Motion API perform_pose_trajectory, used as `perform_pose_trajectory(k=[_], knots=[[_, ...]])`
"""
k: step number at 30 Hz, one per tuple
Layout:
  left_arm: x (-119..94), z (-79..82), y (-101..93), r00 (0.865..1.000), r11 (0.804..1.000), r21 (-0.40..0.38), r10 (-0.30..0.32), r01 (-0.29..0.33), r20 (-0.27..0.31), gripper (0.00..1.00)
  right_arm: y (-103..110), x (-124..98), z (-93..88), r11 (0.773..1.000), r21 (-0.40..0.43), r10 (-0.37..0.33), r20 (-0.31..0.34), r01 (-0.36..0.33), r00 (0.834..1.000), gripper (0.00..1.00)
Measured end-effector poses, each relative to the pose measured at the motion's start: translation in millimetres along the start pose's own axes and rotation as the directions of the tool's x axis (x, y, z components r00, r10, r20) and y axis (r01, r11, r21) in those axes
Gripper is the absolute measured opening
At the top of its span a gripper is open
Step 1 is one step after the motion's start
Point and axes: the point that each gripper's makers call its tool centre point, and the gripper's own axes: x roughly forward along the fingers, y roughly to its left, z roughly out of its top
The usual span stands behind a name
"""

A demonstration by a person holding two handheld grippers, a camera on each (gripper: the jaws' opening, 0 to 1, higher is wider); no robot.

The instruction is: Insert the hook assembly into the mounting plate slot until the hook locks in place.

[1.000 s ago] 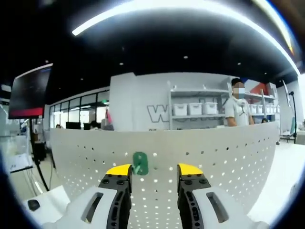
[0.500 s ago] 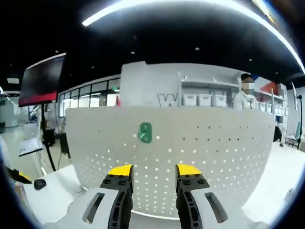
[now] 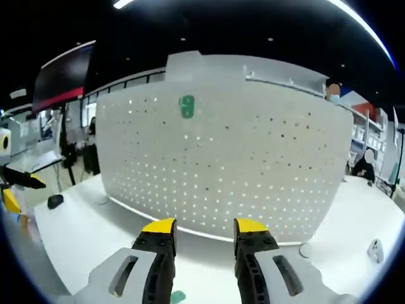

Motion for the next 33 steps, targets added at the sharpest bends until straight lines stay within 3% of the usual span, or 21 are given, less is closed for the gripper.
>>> perform_pose_trajectory(k=[2,12,17,33], knots=[[1,-1.1,-0.1,1.000,1.000,-0.001,0.000,0.000,-0.004,0.87,-3,-6,-7.9,0.999,0.044,0.001,-0.013,-0.001,1.000,0.36],[-1,-1.3,-0.4,1.000,1.000,0.002,0.005,-0.005,-0.003,0.87,3,-34,-42.4,0.999,-0.027,0.034,-0.082,-0.037,0.996,0.37],[-4,-9.3,0.4,1.000,1.000,-0.003,0.011,-0.011,-0.015,0.87,10,-47,-61.1,0.997,-0.029,0.064,-0.117,-0.067,0.991,0.38],[-11,-21.0,-4.3,0.999,1.000,0.001,0.013,-0.013,-0.042,0.87,34,-75,-91.9,0.991,-0.049,0.117,-0.176,-0.128,0.977,0.39]])
